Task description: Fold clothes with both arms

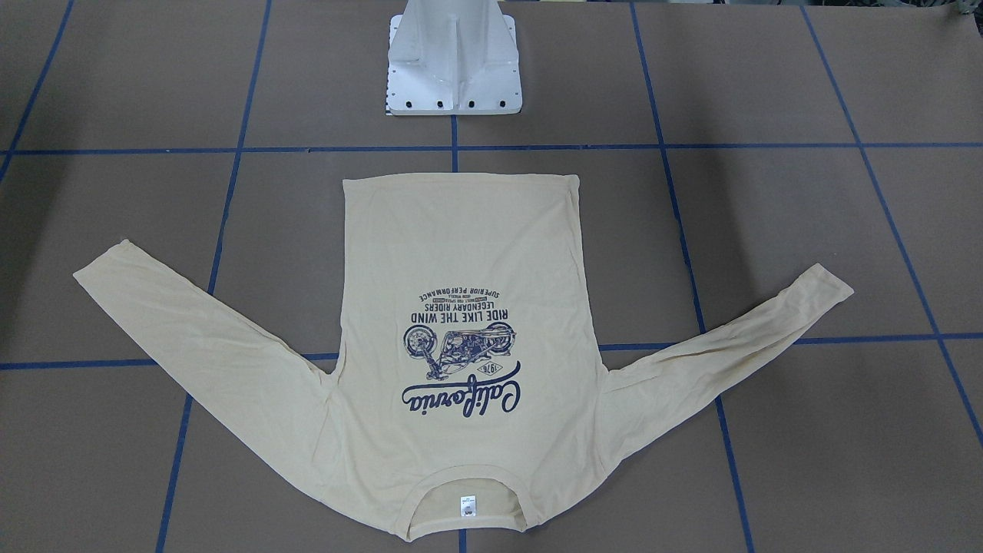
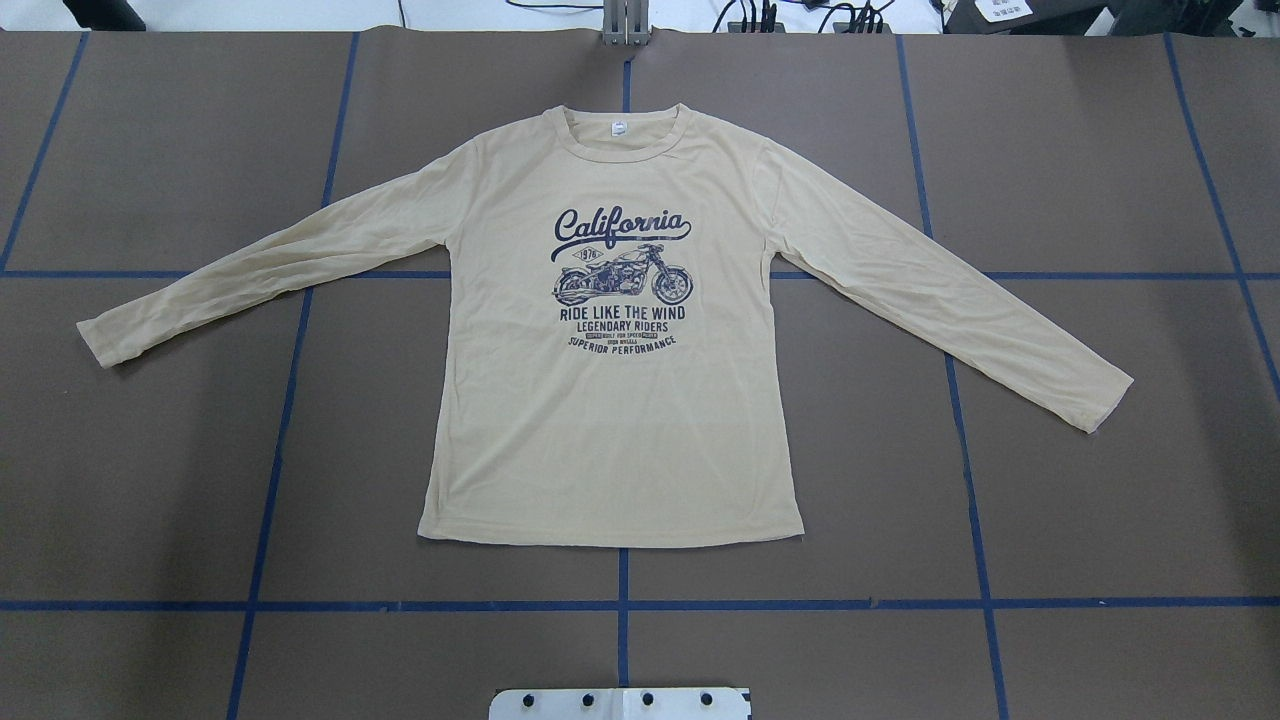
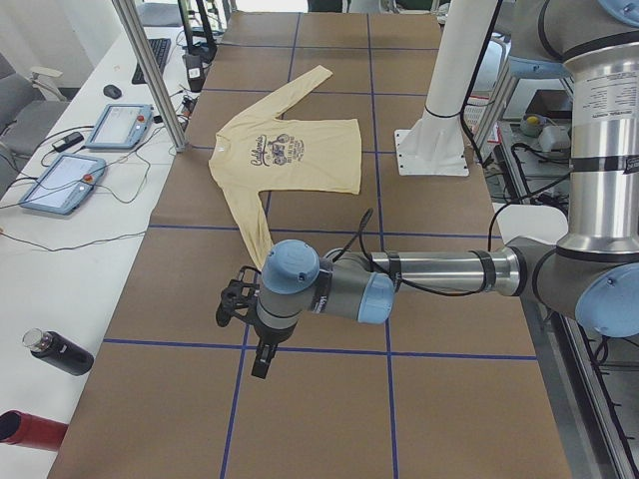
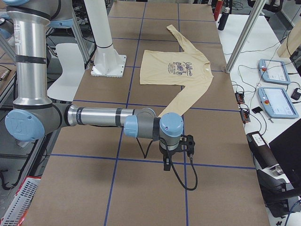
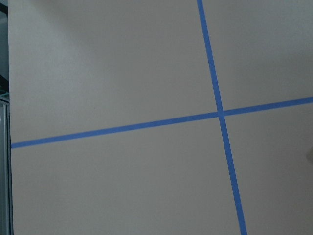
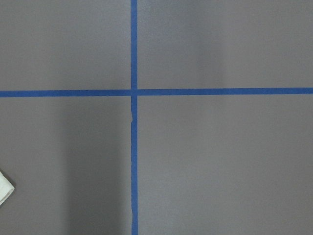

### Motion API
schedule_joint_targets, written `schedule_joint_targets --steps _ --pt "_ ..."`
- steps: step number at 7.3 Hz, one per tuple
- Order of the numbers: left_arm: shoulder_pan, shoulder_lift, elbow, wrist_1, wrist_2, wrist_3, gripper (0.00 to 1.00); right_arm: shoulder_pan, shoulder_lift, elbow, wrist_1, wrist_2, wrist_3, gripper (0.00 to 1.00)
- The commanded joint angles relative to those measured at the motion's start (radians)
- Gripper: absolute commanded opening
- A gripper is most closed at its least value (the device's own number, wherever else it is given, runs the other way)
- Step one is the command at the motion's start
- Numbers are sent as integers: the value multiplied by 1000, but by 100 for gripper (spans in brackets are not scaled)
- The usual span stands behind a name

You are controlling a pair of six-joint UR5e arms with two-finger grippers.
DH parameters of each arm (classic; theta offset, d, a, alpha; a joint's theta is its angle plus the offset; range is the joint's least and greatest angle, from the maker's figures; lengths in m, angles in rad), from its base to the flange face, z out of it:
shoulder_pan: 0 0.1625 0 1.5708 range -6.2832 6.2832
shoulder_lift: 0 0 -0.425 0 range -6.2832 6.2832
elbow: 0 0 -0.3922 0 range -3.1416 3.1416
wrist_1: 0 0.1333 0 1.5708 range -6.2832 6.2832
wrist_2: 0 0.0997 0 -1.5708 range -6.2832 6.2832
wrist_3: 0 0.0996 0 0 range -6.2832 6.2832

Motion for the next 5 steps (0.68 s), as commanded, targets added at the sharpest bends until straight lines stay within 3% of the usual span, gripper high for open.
schedule_joint_targets --steps 1,3,5 --pt "5 -2 -8 -52 14 11 100 -1 -5 -1 0 0 0 100" --pt "5 -3 -33 -120 9 2 100 -1 -2 11 0 6 5 100" --pt "2 9 -36 -367 6 -6 100 -1 -1 18 136 6 9 100"
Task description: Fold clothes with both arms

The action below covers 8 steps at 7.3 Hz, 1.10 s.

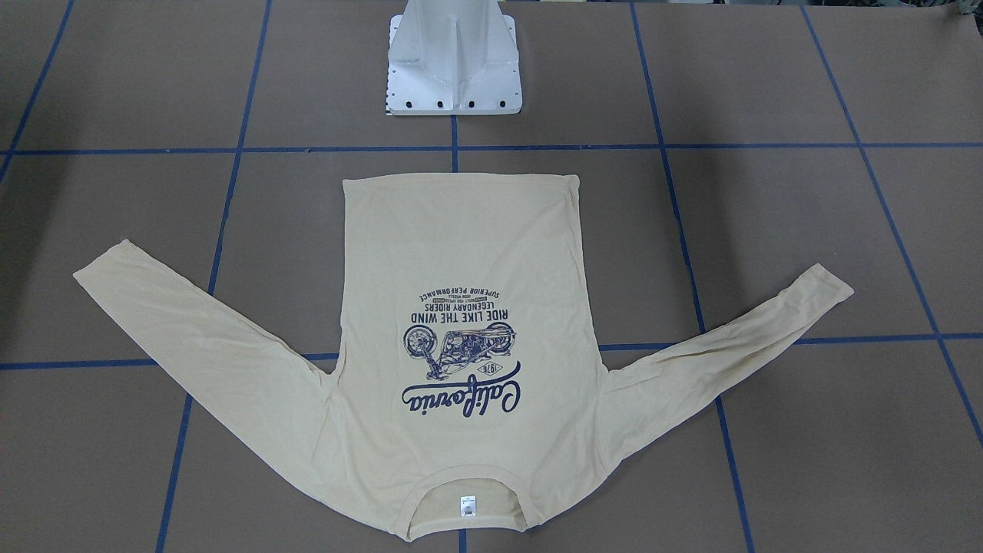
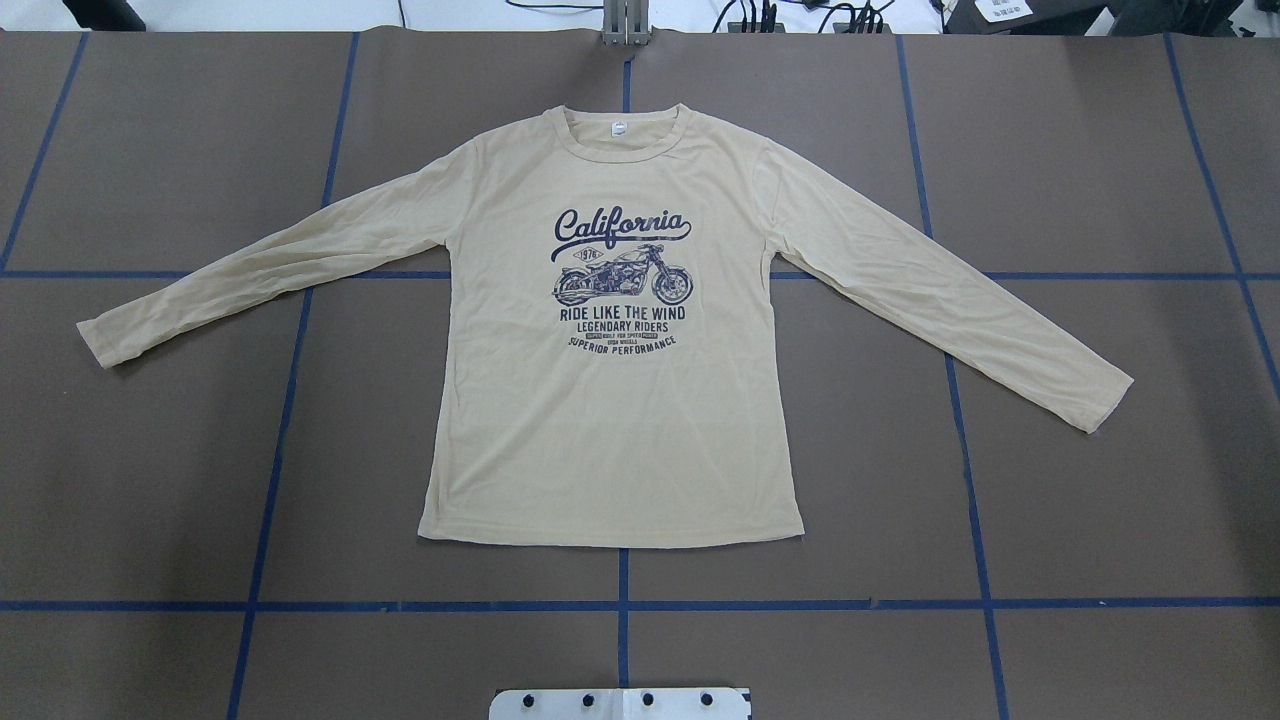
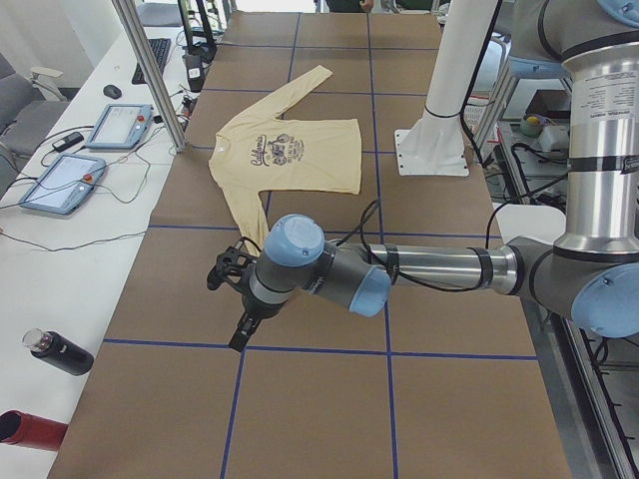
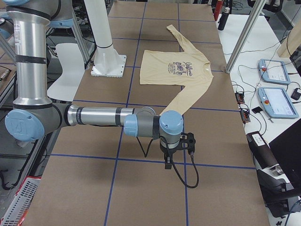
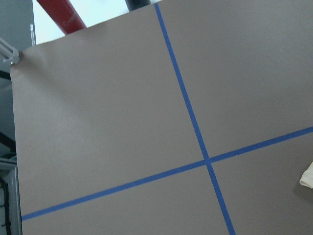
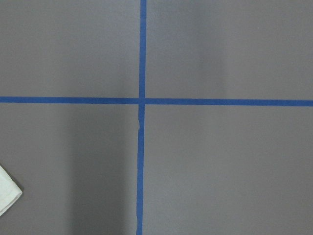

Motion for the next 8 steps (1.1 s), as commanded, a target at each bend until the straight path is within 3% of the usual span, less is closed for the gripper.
schedule_joint_targets --steps 1,2,3,4,5,7,8 --pt "-2 40 13 -202 -3 8 100 0 1 1 202 0 5 100" --pt "-4 44 0 -235 6 -2 100 0 -1 -6 309 -6 5 100" --pt "-10 59 2 -320 -2 13 100 -2 11 -11 341 0 55 100" --pt "-5 3 10 -372 7 -22 100 0 14 3 351 2 188 100" --pt "-5 -30 0 -362 -2 -128 100 0 -7 13 388 12 229 100" --pt "-5 -22 1 -413 -5 -192 100 -8 -15 10 584 76 267 100" --pt "-4 -21 -22 -437 -10 -232 100 -32 -7 16 611 136 348 98"
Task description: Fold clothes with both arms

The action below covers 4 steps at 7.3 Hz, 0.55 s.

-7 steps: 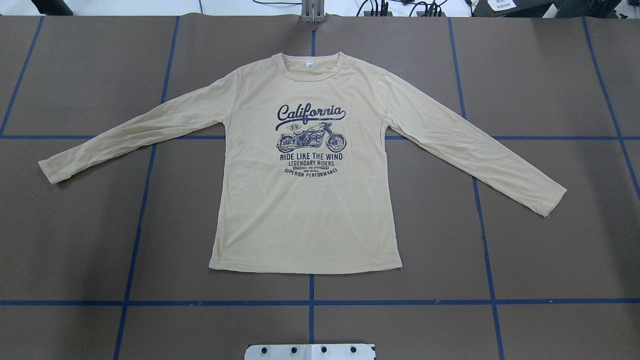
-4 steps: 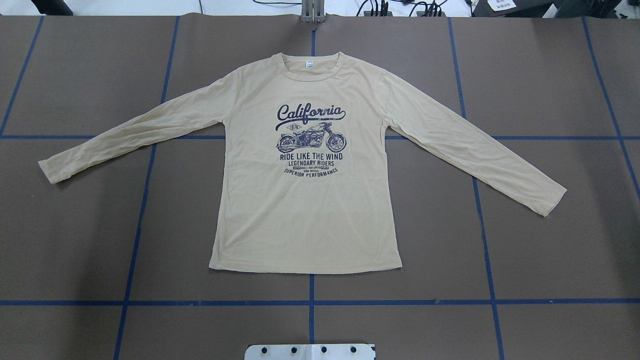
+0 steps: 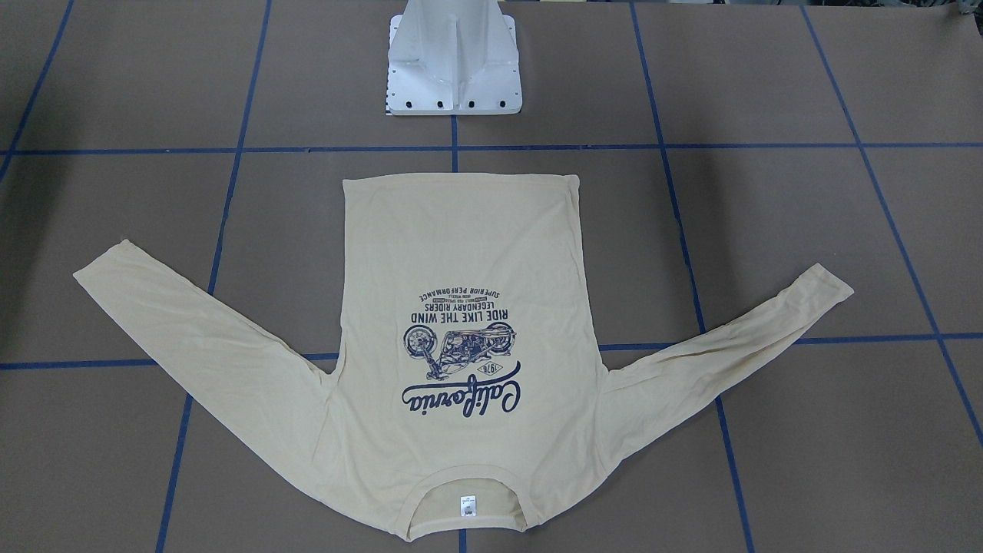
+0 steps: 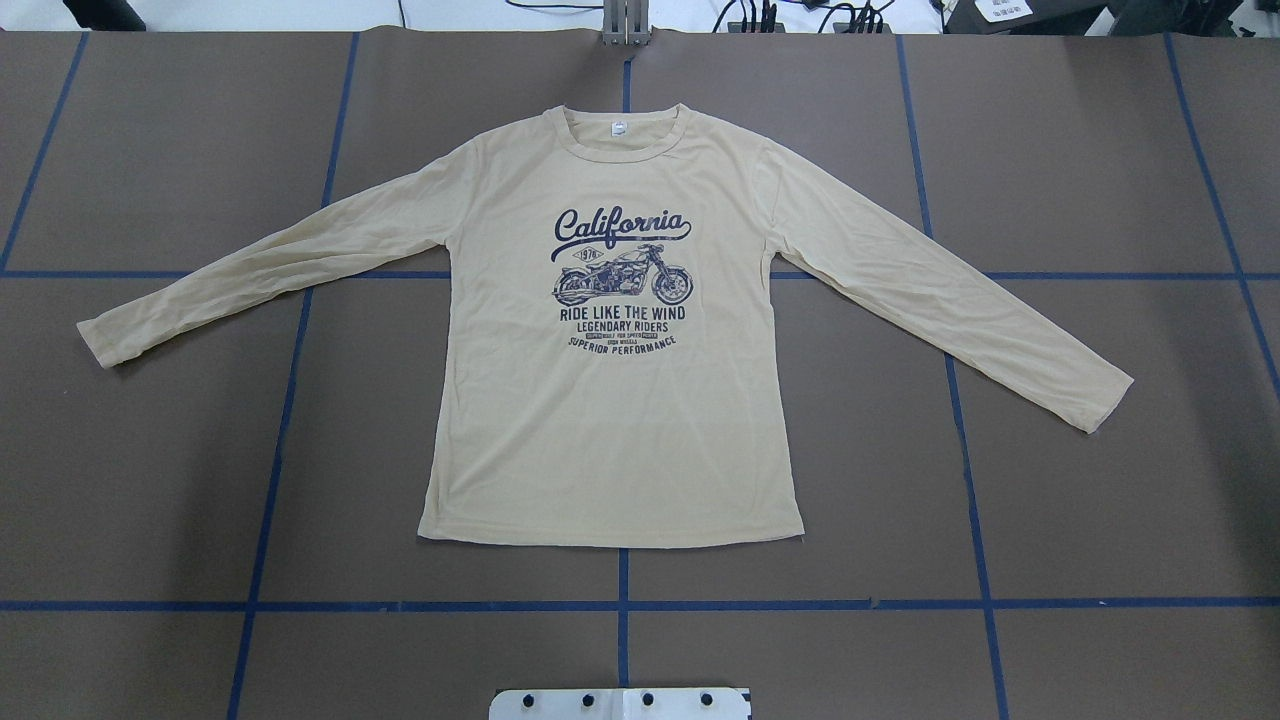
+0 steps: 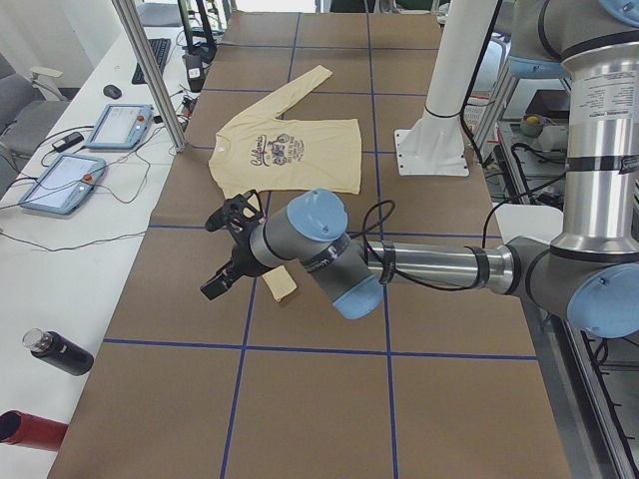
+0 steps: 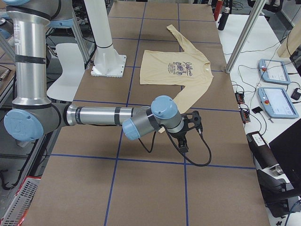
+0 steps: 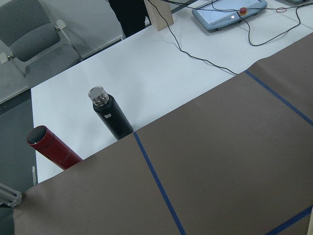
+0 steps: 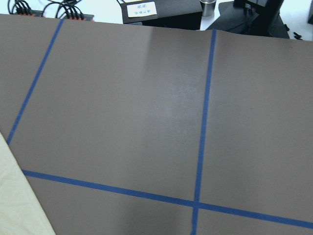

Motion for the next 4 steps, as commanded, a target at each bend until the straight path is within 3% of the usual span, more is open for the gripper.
schedule_joint_targets --steps 1,3,4 --pt "4 7 -9 -62 -32 -46 100 -132 -2 53 122 69 225 94" --pt "26 10 -9 -66 -37 -44 100 -353 -89 113 315 -195 542 100" --pt "27 11 -9 -67 -39 -44 100 -421 -126 146 320 -272 596 100"
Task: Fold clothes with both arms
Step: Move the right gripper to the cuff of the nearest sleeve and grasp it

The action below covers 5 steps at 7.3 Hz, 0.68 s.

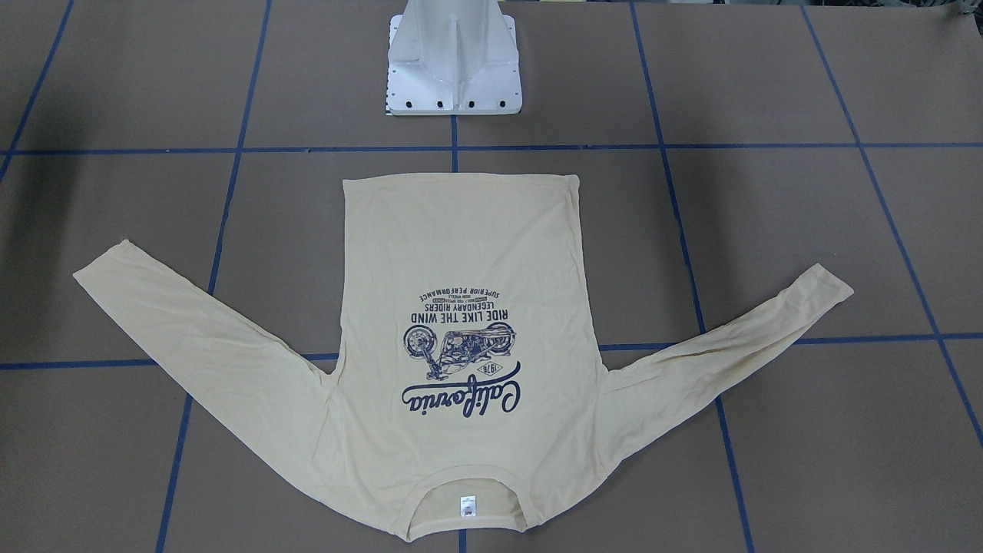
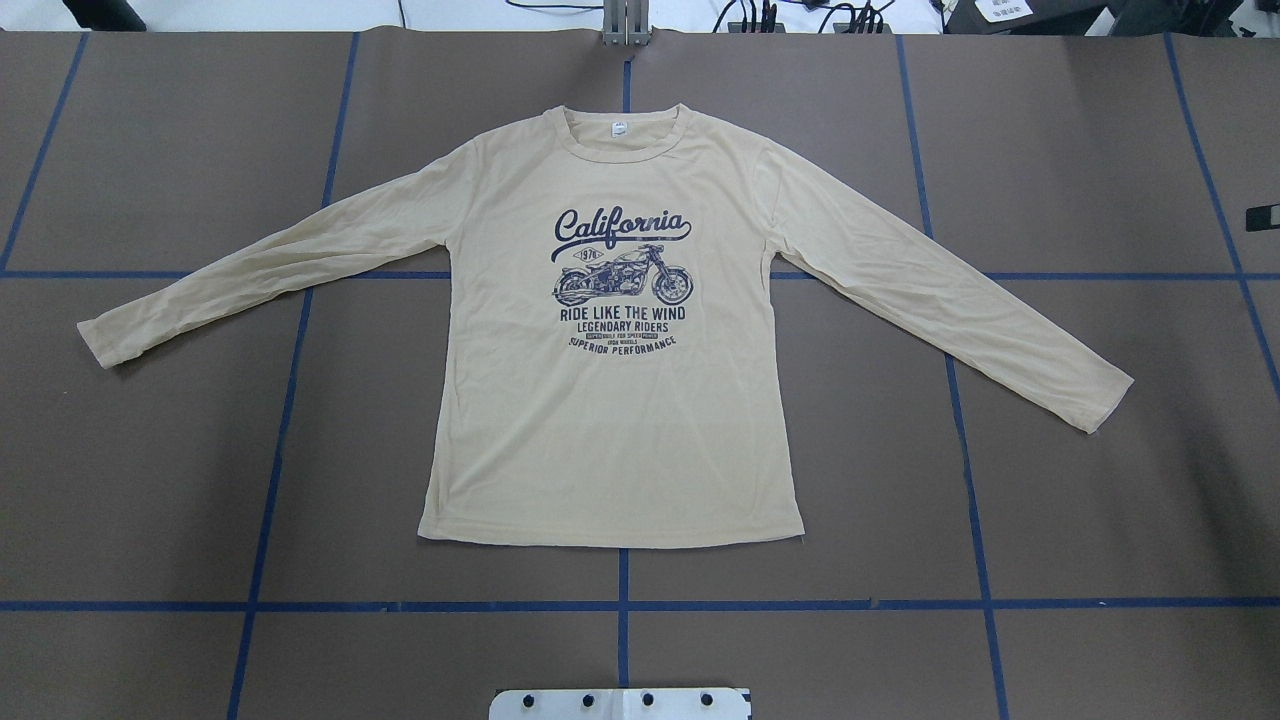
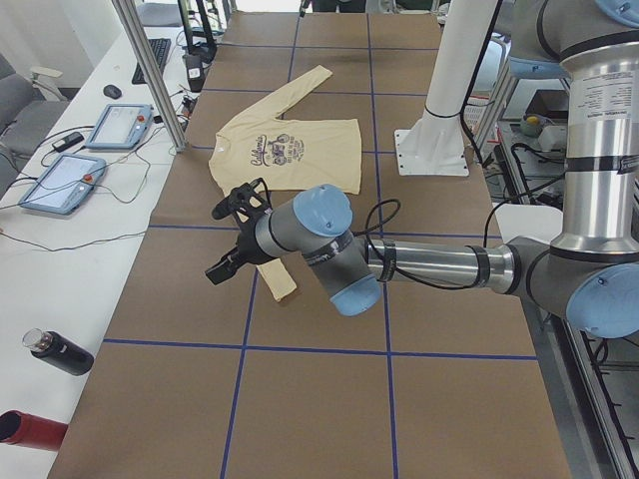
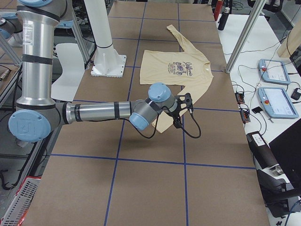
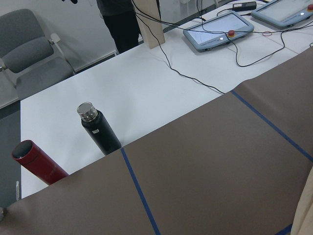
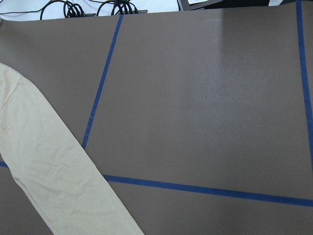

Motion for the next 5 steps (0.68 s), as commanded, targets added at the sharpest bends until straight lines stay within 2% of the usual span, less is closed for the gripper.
schedule_joint_targets --steps 1,3,4,5 --pt "4 4 0 -3 -3 1 100 -160 -62 42 48 -188 171 100" --pt "7 6 0 -3 -3 0 100 -373 -73 46 48 -418 342 98" --pt "9 13 0 -3 -3 3 100 -457 -102 46 52 -493 353 98" --pt "10 15 0 -3 -3 3 100 -527 -142 48 68 -570 347 93"
